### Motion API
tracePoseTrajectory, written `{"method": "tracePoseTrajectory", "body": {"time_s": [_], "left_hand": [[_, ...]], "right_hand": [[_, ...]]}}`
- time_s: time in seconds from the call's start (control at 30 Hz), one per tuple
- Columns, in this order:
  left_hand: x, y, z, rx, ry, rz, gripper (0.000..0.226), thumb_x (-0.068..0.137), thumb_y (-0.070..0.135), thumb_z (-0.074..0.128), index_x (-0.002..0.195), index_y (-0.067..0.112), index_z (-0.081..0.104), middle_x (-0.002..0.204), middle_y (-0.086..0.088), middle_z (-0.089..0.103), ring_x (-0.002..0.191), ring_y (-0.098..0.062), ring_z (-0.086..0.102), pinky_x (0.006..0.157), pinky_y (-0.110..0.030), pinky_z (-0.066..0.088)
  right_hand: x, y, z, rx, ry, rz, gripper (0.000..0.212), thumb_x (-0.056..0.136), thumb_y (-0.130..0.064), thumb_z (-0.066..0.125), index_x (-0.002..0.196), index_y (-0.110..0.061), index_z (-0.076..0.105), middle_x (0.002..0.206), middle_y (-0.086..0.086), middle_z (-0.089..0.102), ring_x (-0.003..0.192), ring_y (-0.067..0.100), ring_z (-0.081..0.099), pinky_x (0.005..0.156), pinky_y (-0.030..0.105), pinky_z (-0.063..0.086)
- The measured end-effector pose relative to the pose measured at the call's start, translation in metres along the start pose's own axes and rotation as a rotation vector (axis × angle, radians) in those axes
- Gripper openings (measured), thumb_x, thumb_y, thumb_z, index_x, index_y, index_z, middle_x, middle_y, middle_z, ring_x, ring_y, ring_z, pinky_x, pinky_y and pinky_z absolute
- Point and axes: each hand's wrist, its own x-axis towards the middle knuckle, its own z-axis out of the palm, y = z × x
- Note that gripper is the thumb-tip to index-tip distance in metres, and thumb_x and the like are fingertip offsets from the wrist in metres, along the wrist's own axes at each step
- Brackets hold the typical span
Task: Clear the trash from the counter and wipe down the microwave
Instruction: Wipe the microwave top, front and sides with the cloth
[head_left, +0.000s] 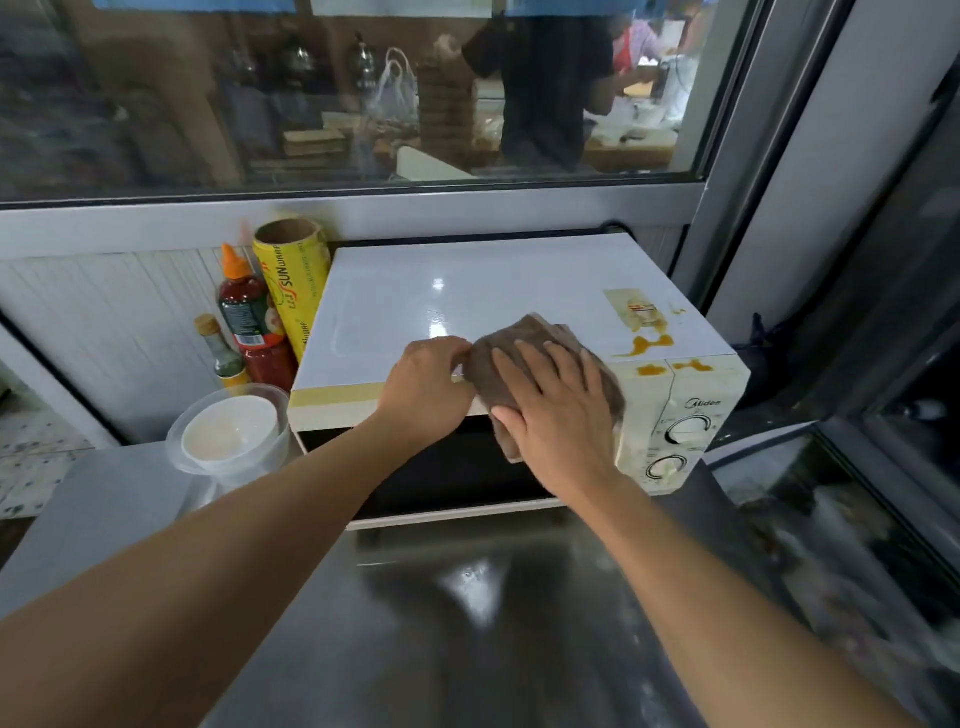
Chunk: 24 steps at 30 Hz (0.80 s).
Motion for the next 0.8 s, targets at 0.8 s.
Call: {"method": "tracePoseTrajectory", "body": {"time_s": [0.8], "left_hand": [[-0.005, -0.052, -0.016, 0.127, 0.154, 0.014, 0.041, 0.092, 0.000, 0.043, 0.125, 0.017, 0.060, 0.133, 0.003, 0.057, 0.127, -0.020, 0.044, 0.107, -0.033, 0.031]], "right_hand": [[-0.003, -0.002, 0.013, 0.091, 0.190, 0.109, 0.057, 0.084, -0.058, 0.044, 0.129, -0.025, 0.054, 0.131, 0.001, 0.054, 0.123, 0.030, 0.043, 0.103, 0.046, 0.027]]}}
